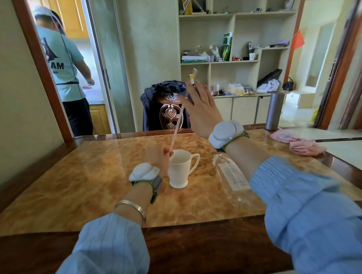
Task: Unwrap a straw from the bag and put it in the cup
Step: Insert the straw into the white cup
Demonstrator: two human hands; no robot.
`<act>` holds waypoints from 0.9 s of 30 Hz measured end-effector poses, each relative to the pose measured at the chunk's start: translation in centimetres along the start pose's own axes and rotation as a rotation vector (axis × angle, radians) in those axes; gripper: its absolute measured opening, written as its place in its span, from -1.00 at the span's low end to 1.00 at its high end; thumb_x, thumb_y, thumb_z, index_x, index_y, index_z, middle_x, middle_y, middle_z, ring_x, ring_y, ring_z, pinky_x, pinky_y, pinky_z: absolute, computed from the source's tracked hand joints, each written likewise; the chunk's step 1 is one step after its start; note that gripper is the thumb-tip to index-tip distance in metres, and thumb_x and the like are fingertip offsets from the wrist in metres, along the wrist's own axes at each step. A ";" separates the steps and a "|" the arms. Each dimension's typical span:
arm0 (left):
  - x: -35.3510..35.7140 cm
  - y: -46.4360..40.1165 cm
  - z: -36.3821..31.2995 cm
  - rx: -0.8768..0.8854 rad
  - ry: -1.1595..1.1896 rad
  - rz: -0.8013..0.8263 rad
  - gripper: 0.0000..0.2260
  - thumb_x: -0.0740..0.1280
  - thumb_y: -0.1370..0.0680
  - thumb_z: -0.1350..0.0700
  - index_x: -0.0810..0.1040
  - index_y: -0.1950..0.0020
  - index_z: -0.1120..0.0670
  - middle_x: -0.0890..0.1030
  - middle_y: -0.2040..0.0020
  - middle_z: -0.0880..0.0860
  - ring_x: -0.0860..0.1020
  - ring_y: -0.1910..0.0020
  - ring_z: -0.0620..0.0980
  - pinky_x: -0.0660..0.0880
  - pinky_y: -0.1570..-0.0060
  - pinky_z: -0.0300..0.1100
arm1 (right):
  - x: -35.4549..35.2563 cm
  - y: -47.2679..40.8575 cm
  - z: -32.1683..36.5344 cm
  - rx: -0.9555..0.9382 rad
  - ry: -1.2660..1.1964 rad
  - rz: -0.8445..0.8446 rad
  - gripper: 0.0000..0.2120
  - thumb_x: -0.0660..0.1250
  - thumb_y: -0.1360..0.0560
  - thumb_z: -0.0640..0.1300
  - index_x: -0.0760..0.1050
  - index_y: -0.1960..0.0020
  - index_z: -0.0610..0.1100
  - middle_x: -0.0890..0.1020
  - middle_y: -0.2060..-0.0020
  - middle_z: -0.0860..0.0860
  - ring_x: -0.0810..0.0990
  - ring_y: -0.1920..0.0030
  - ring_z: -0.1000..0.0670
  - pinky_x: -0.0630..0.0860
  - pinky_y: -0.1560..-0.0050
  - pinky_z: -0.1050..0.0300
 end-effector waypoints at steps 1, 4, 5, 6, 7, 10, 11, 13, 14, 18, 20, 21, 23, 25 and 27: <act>0.1 -0.2 0.2 -0.031 0.026 -0.013 -0.76 0.27 -0.56 0.07 0.62 -0.15 0.12 0.66 -0.13 0.10 0.58 -0.12 0.08 0.43 -0.11 -0.14 | -0.3 0.0 -0.1 0.084 -0.066 -0.070 -0.41 0.15 -0.50 -0.33 0.11 -0.50 -0.11 0.00 -0.55 -0.17 -0.09 -0.55 -0.21 -0.24 -0.51 -0.03; 0.6 -1.6 0.1 -0.070 0.117 -0.032 -0.78 0.31 -0.54 0.09 0.63 -0.11 0.13 0.67 -0.12 0.10 0.59 -0.12 0.07 0.45 -0.16 -0.11 | 1.2 -0.5 -0.7 0.324 -0.312 0.013 -0.43 0.18 -0.54 -0.16 0.07 -0.48 -0.21 0.19 -0.47 -0.20 0.11 -0.49 -0.22 0.05 -0.49 -0.11; 0.9 -2.0 -0.1 -0.068 0.116 -0.025 -0.79 0.31 -0.54 0.11 0.64 -0.11 0.14 0.67 -0.12 0.10 0.59 -0.12 0.06 0.45 -0.15 -0.13 | 2.2 -0.8 -0.9 0.371 -0.413 0.112 -0.48 0.20 -0.54 -0.08 0.14 -0.42 -0.22 0.33 -0.36 -0.18 0.22 -0.42 -0.22 0.18 -0.41 -0.12; 1.3 -2.4 -0.3 -0.069 0.119 -0.012 -0.79 0.32 -0.54 0.12 0.64 -0.12 0.16 0.67 -0.12 0.10 0.59 -0.13 0.06 0.44 -0.15 -0.16 | 3.1 -1.1 -1.0 0.405 -0.515 0.212 -0.56 0.22 -0.53 -0.01 0.23 -0.31 -0.21 0.45 -0.17 -0.13 0.33 -0.29 -0.19 0.29 -0.27 -0.09; 1.6 -2.5 -0.4 -0.073 0.133 0.009 -0.79 0.33 -0.54 0.14 0.63 -0.12 0.18 0.66 -0.13 0.11 0.59 -0.14 0.07 0.43 -0.14 -0.17 | 3.8 -1.2 -0.8 0.422 -0.628 0.280 -0.61 0.23 -0.53 0.04 0.26 -0.20 -0.20 0.48 0.02 -0.06 0.40 -0.16 -0.16 0.33 -0.13 -0.03; 3.3 -3.6 -0.7 -0.079 0.124 0.070 -0.77 0.35 -0.53 0.14 0.62 -0.13 0.20 0.65 -0.15 0.10 0.56 -0.18 0.06 0.35 -0.07 -0.26 | 4.8 -1.8 -0.3 0.444 -0.847 0.291 -0.51 0.21 -0.55 0.05 0.27 -0.33 -0.26 0.57 -0.12 -0.14 0.51 -0.16 -0.17 0.38 -0.08 0.05; 3.8 -4.0 -0.6 -0.078 0.096 0.097 -0.77 0.35 -0.53 0.13 0.61 -0.14 0.18 0.66 -0.14 0.09 0.57 -0.17 0.05 0.35 -0.07 -0.27 | 5.2 -2.2 -0.2 0.439 -0.869 0.246 -0.52 0.21 -0.56 0.02 0.30 -0.32 -0.28 0.59 -0.14 -0.18 0.54 -0.14 -0.18 0.41 -0.08 0.05; 4.4 -4.4 -0.5 -0.039 0.014 0.169 -0.80 0.36 -0.52 0.10 0.61 -0.10 0.13 0.68 -0.10 0.06 0.60 -0.12 0.03 0.45 -0.11 -0.21 | 5.1 -2.6 0.1 0.399 -0.873 0.152 -0.64 0.22 -0.56 -0.03 0.46 -0.16 -0.31 0.66 -0.03 -0.23 0.61 0.10 -0.06 0.47 0.09 0.12; 4.4 -4.4 -0.5 -0.012 -0.020 0.183 -0.83 0.37 -0.51 0.09 0.61 -0.06 0.11 0.68 -0.09 0.05 0.61 -0.10 0.04 0.49 -0.11 -0.19 | 4.9 -2.7 0.1 0.370 -0.865 0.132 -0.69 0.21 -0.56 -0.05 0.52 -0.07 -0.29 0.69 0.04 -0.20 0.58 0.27 0.09 0.43 0.24 0.23; 5.0 -5.1 -0.1 0.022 -0.094 0.250 -0.89 0.35 -0.46 0.19 0.52 0.25 0.02 0.67 -0.03 0.07 0.61 -0.09 0.10 0.53 -0.15 -0.05 | 5.7 -3.4 0.4 0.319 -0.862 0.156 -0.70 0.18 -0.57 -0.10 0.61 0.03 -0.28 0.68 0.20 -0.13 0.45 0.44 0.19 0.32 0.37 0.33; 5.3 -5.4 -0.1 0.017 -0.111 0.277 -0.92 0.34 -0.43 0.20 0.61 0.16 0.07 0.67 -0.01 0.11 0.61 -0.07 0.13 0.54 -0.15 0.00 | 6.0 -3.5 0.6 0.294 -0.828 0.163 -0.71 0.20 -0.56 -0.13 0.63 0.05 -0.27 0.64 0.24 -0.09 0.43 0.42 0.17 0.34 0.34 0.29; 5.3 -5.5 -0.2 0.011 -0.136 0.300 -0.88 0.35 -0.42 0.20 0.63 0.09 0.10 0.66 0.01 0.11 0.61 -0.05 0.13 0.54 -0.14 -0.02 | 6.1 -3.6 0.6 0.287 -0.815 0.147 -0.72 0.20 -0.55 -0.14 0.64 0.06 -0.26 0.63 0.25 -0.08 0.42 0.42 0.15 0.36 0.32 0.24; 5.5 -5.8 -0.4 0.019 -0.159 0.372 -0.92 0.35 -0.43 0.24 0.60 0.18 0.07 0.62 0.12 0.02 0.56 -0.02 0.07 0.49 -0.13 -0.11 | 5.9 -3.8 0.3 0.323 -0.820 0.071 -0.72 0.19 -0.54 -0.13 0.65 0.10 -0.21 0.67 0.22 -0.10 0.46 0.39 0.06 0.43 0.25 0.15; 5.8 -6.2 -0.5 0.019 -0.192 0.396 -0.73 0.34 -0.44 0.27 0.42 0.37 -0.04 0.52 0.20 -0.06 0.48 0.00 0.01 0.41 -0.18 -0.14 | 5.6 -4.0 -0.3 0.386 -0.862 -0.004 -0.74 0.18 -0.53 -0.12 0.64 0.10 -0.14 0.69 0.21 -0.06 0.49 0.40 0.10 0.44 0.29 0.18; 5.9 -6.6 -0.5 0.024 -0.214 0.385 -0.72 0.33 -0.43 0.25 0.39 0.38 -0.06 0.55 0.07 0.01 0.50 -0.07 0.04 0.38 -0.29 -0.07 | 5.5 -4.1 -0.5 0.401 -0.887 -0.008 -0.76 0.21 -0.53 -0.09 0.63 0.10 -0.14 0.67 0.25 -0.04 0.53 0.40 0.18 0.40 0.29 0.24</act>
Point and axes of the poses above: each hand's wrist, its own y-axis away from the middle knuckle, its own x-axis out of the palm, z = x × y, the point moved 4 cm from there along -y, towards the middle knuckle
